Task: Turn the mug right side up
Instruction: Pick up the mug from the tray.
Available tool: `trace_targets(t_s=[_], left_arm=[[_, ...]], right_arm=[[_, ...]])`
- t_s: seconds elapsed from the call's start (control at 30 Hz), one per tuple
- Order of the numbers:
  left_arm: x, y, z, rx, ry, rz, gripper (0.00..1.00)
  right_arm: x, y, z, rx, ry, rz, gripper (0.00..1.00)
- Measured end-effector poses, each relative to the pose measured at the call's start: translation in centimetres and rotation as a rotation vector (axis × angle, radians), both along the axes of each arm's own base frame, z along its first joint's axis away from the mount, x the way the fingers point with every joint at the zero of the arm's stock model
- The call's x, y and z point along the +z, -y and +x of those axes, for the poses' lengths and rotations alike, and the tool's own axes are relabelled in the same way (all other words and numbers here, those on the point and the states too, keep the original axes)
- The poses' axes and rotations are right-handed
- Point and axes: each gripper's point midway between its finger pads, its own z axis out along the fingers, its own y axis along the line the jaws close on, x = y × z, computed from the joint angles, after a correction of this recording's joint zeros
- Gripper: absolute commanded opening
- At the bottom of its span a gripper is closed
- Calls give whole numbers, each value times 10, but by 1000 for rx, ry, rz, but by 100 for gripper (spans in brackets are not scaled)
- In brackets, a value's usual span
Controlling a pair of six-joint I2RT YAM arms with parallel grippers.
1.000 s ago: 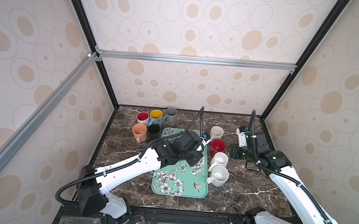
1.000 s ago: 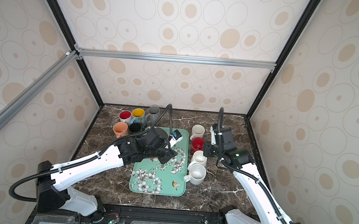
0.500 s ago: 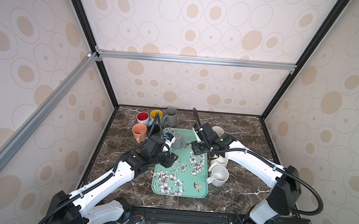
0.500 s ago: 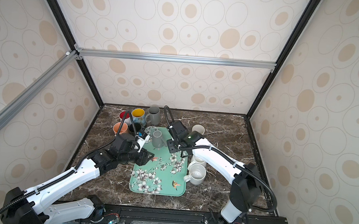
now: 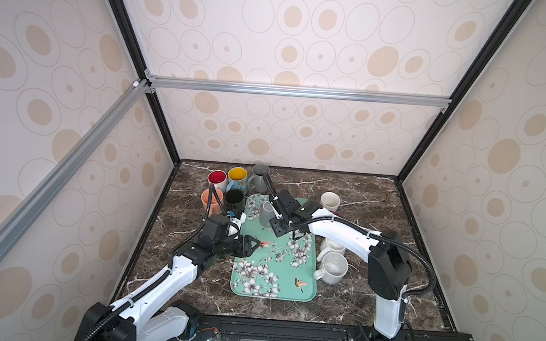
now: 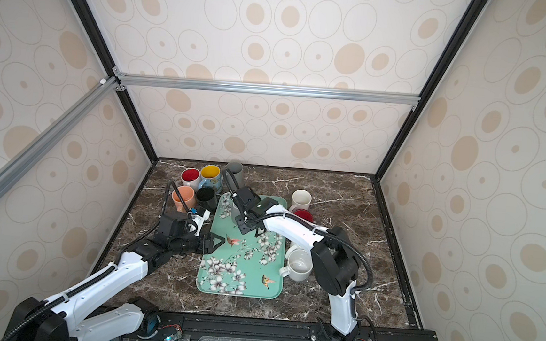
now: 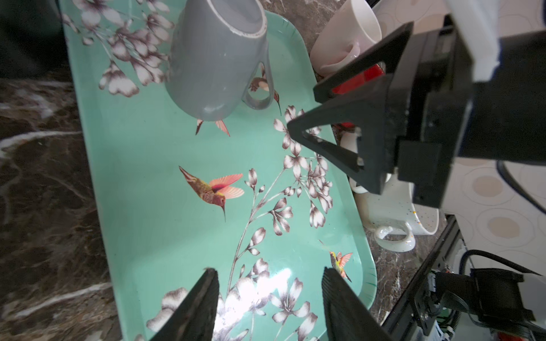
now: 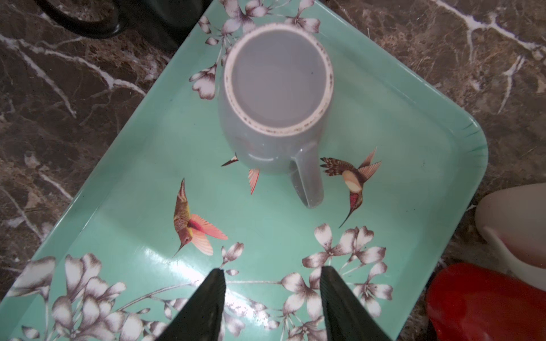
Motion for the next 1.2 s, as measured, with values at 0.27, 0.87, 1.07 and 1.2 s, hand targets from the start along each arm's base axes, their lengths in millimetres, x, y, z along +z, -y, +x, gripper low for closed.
trace_targets(t_s=[0.27,0.87,1.07,1.2], left_arm=[[9,3,0,-13,19,-40,57],[9,0,-2,-12,25,-53,58],[7,-1,-2,-8,17,-51,58],[6,-1,-1,-7,14,-50,58]], right_arm=[[-6,-7,25,11,46,-35,58],[-40,-5,59,94,-51,104,54],[-50,-13,59,133,-68,98,42],[-48,-14,60,139,-60,99,29]])
